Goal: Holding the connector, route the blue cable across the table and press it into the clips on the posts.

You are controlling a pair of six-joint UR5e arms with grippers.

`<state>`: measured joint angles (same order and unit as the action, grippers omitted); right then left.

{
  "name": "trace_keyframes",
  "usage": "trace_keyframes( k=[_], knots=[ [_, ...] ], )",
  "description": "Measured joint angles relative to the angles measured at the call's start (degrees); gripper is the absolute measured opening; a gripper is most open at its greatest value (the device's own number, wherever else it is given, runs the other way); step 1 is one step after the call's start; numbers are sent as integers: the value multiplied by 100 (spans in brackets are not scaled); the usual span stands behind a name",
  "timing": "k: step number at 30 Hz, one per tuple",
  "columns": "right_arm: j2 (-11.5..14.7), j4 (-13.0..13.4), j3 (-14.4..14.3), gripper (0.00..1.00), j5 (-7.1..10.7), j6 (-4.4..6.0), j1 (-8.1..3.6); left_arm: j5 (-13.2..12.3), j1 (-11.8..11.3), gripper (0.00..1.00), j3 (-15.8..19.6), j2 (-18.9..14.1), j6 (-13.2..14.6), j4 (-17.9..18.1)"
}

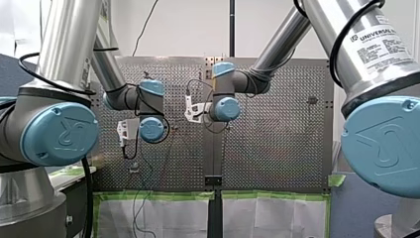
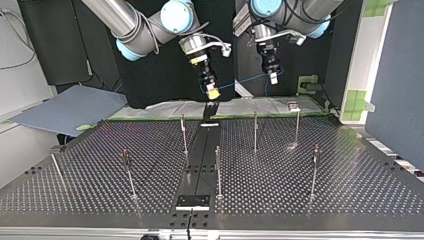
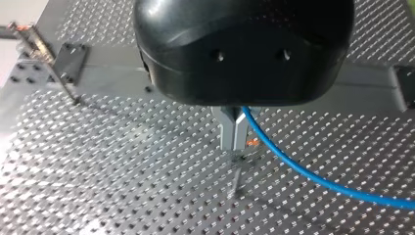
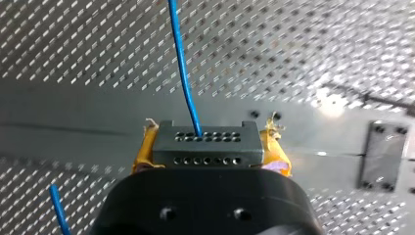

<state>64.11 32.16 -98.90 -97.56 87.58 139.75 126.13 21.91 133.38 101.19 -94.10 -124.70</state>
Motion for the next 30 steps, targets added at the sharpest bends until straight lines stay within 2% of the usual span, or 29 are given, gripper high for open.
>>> trace_keyframes(
  k=[5, 10, 14, 21, 30],
  knots=[
    [27, -36, 84, 0, 99, 99, 40, 15, -72, 0, -174, -234, -88, -232],
    [27, -51, 171, 0, 127, 175, 67, 142, -138, 0, -369, -488, -143, -490],
    [23, -115, 285, 0, 170, 199, 72, 177, -198, 0, -419, -685, -141, -687],
    [8, -274, 590, 0, 300, 347, 84, 184, -331, 0, -442, -1048, -95, -1050],
    [-15, -627, 996, 0, 327, 374, 139, 142, -511, 0, -570, -1462, -50, -1444]
  ],
)
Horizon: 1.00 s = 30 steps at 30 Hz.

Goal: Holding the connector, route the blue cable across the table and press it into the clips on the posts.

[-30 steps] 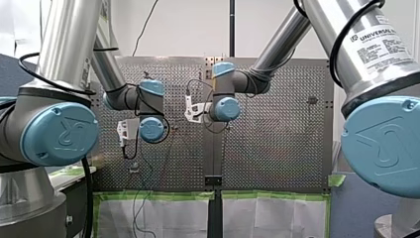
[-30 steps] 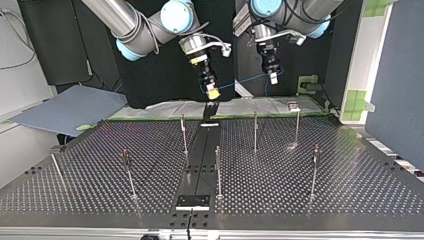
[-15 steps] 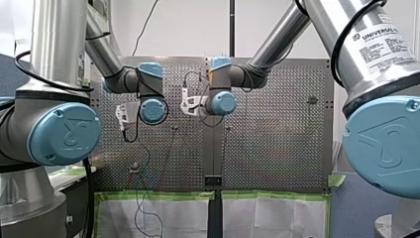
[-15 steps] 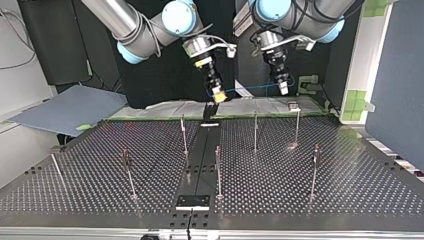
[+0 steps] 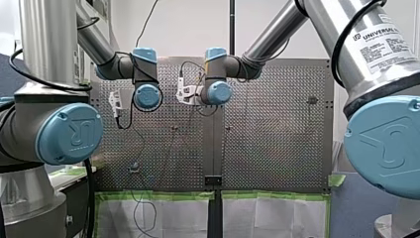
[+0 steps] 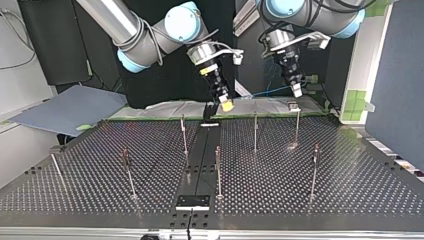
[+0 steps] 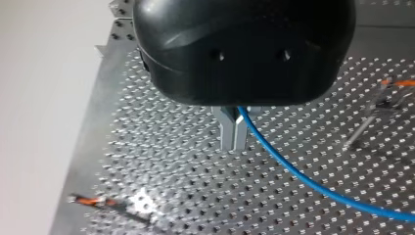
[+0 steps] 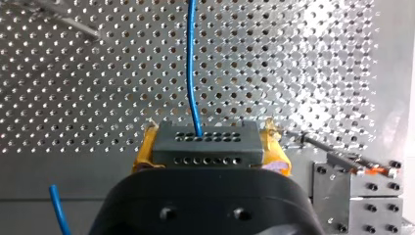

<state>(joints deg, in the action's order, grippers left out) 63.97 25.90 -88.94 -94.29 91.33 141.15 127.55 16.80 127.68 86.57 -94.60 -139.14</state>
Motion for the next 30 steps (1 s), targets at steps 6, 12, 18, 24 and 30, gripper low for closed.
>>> trace_keyframes(
  k=[6, 12, 18, 24, 30],
  knots=[
    [-28, -232, 283, 0, 36, 1, 44, -52, -133, 0, -173, -310, 40, -95],
    [-77, -515, 591, 0, 129, 4, 90, -195, -261, 0, -380, -623, 45, -140],
    [-106, -755, 872, 0, 204, 87, 100, -251, -384, 0, -463, -692, 51, -176],
    [-121, -957, 1159, 0, 253, 122, 98, -387, -504, 0, -535, -514, 63, -162],
    [-150, -1040, 1455, 0, 330, 183, 89, -478, -612, 0, -680, -330, 45, -101]
  ],
)
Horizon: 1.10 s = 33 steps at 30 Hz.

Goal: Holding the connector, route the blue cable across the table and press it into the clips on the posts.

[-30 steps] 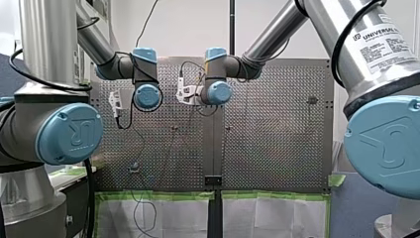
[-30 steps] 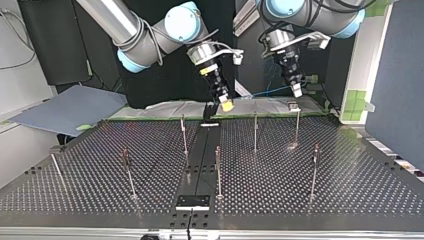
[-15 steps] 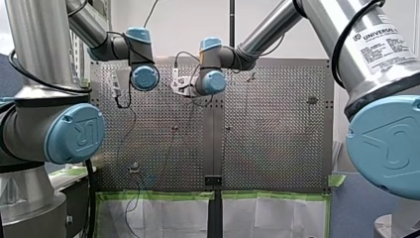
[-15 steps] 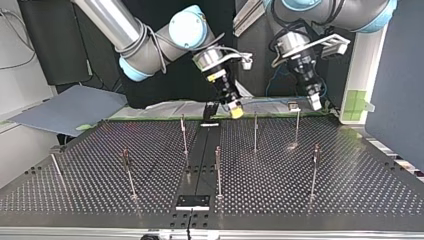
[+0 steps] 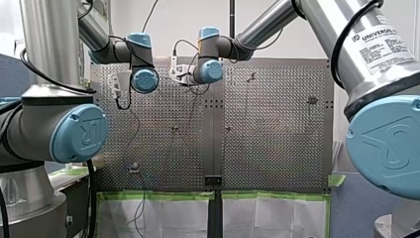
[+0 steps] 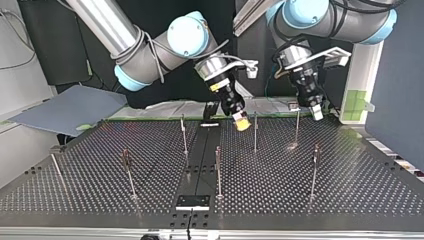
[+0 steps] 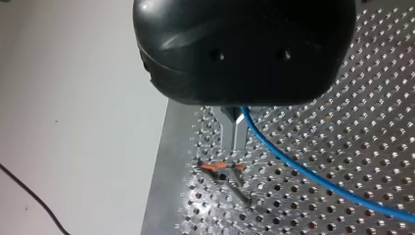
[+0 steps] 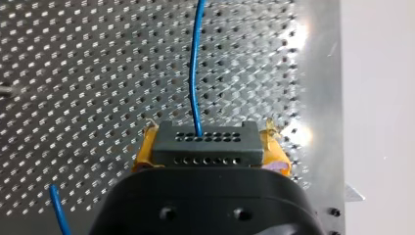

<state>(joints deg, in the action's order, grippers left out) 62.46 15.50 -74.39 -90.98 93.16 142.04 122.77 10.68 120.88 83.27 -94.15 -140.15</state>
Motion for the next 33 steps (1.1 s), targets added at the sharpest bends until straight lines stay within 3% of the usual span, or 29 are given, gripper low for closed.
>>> trace_keyframes(
  k=[7, 18, 27, 33],
  knots=[
    [-232, -59, 332, 0, 118, 29, -13, -123, -231, 0, -93, 26, -16, 33],
    [-629, -203, 893, 0, 231, 193, -15, -680, -760, 0, -158, 180, -179, 234],
    [-742, -251, 1366, 0, 260, 265, -34, -1106, -894, 0, -367, 368, -278, 258],
    [-833, -280, 1686, 0, 289, 297, -72, -1202, -973, 0, -490, 385, -340, 261]
  ],
)
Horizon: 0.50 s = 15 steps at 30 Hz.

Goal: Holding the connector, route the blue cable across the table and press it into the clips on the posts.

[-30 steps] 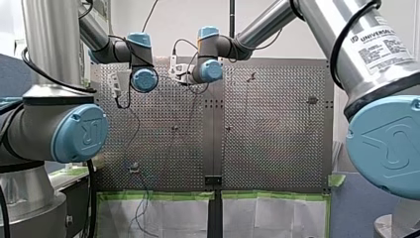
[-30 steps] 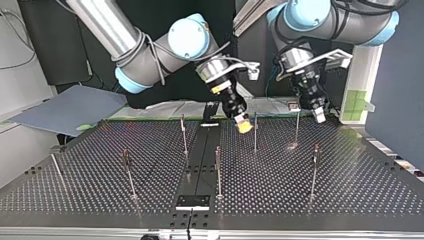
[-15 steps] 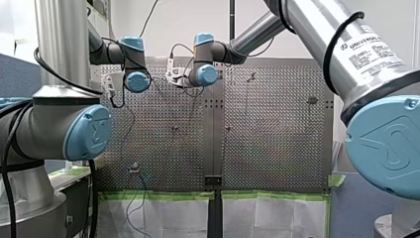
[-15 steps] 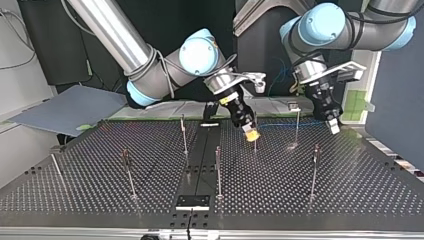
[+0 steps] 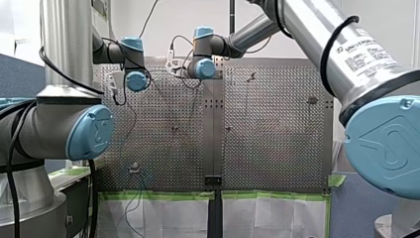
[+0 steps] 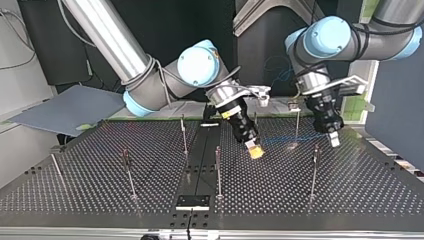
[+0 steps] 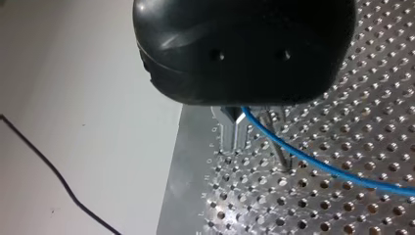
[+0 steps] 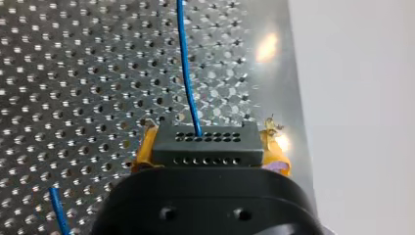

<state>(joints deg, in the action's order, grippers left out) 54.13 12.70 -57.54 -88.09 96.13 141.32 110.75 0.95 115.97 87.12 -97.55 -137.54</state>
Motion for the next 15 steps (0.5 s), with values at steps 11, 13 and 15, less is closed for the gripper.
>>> trace_keyframes(
  k=[11, 13, 15],
  knots=[
    [-266, -50, 473, 0, 16, 4, -26, -241, -158, 0, -73, 203, -23, 77],
    [-300, -55, 490, 0, 22, 6, -32, -306, -183, 0, -77, 223, -45, 144],
    [-334, -67, 497, 0, 25, 9, -36, -361, -207, 0, -92, 232, -63, 210]
  ],
)
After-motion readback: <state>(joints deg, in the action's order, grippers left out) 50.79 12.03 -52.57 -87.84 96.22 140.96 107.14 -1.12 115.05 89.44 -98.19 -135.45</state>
